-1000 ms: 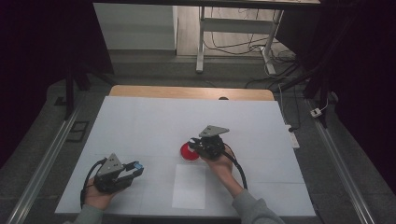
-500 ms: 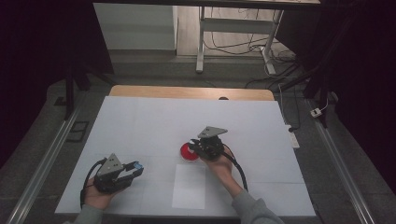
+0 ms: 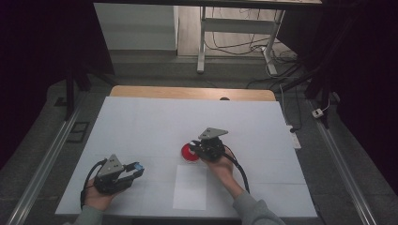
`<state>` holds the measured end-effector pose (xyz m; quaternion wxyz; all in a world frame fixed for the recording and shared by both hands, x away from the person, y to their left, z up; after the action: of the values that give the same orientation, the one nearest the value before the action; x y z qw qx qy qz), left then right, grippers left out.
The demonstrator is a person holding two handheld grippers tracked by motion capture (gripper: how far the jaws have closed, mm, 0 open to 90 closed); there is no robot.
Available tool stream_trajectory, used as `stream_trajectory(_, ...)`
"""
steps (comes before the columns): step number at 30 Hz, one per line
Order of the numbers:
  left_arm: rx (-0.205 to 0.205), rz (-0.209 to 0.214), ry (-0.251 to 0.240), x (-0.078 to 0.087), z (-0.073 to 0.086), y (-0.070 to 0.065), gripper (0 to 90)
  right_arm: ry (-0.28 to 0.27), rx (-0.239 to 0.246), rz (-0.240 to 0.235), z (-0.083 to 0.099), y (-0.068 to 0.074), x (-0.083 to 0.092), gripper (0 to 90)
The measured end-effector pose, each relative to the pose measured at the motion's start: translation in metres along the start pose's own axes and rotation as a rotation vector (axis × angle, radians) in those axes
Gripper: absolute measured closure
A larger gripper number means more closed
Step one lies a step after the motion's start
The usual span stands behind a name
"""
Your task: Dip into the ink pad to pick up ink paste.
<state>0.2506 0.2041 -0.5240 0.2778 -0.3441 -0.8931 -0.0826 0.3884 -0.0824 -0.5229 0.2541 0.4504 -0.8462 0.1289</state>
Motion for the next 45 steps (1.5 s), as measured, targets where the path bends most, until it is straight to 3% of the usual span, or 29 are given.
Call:
stream_trajectory(15,0.000,-0.002,-0.001,0.000,0.000,0.000,65.0,0.016,0.038,0.010,0.003,0.002,-0.002,75.5)
stream_trajectory(29,-0.002,-0.004,0.001,0.000,0.000,0.000,65.0,0.005,0.032,0.014,0.004,0.003,-0.001,75.4)
stream_trajectory(45,0.000,-0.004,0.000,0.000,0.000,0.000,65.0,-0.089,0.012,0.021,-0.010,-0.002,0.017,75.3)
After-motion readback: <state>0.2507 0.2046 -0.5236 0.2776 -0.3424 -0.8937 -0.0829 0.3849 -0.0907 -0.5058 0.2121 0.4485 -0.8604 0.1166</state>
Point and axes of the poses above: each handheld gripper's, and its own axes: x roughly backward along the jaws, z roughly out of its underside, y roughly to its left, the point moved 3 cm from there along -x, roughly forward along the jaws, and after that the axes turned 2 degrees about -y, right-handed, at the moved point
